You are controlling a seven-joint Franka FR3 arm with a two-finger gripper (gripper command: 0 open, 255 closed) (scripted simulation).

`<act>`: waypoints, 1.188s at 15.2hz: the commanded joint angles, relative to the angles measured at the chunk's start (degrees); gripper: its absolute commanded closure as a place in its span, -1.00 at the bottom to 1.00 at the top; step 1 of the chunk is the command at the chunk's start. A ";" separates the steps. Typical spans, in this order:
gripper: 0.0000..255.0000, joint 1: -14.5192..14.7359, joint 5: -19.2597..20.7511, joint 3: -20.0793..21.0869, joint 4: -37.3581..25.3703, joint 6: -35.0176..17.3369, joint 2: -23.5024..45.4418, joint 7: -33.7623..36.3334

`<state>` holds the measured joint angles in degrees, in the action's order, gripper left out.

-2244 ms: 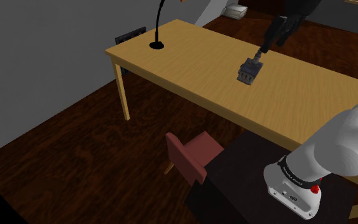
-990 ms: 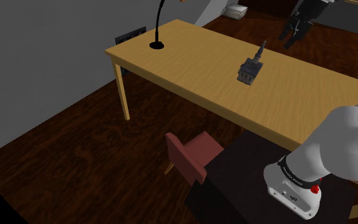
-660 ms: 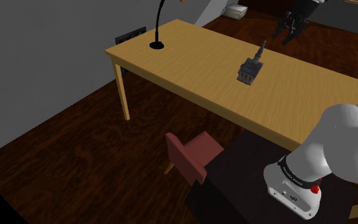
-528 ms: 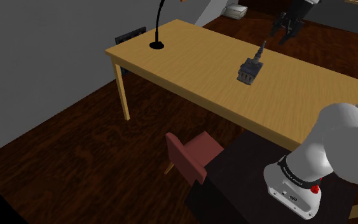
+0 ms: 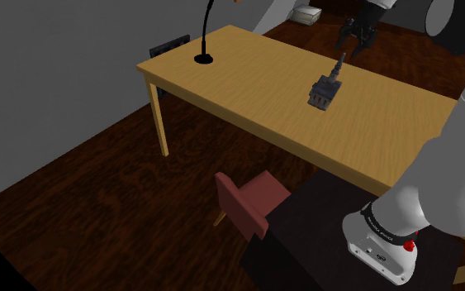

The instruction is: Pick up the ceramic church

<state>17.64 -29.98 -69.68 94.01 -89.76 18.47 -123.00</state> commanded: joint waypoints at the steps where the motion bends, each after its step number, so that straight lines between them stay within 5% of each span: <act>1: -1.00 -0.60 -0.73 0.55 0.79 -0.94 0.68 -1.14; 6: -1.00 -0.35 -1.26 0.82 3.20 -3.31 1.14 -2.03; 7: 1.00 -0.34 -1.25 0.81 3.19 -3.30 1.12 -2.03; 18: 1.00 -0.46 -0.94 0.65 1.87 -2.00 0.86 -1.52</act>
<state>17.46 -30.89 -69.10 96.63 -92.40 19.24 -124.67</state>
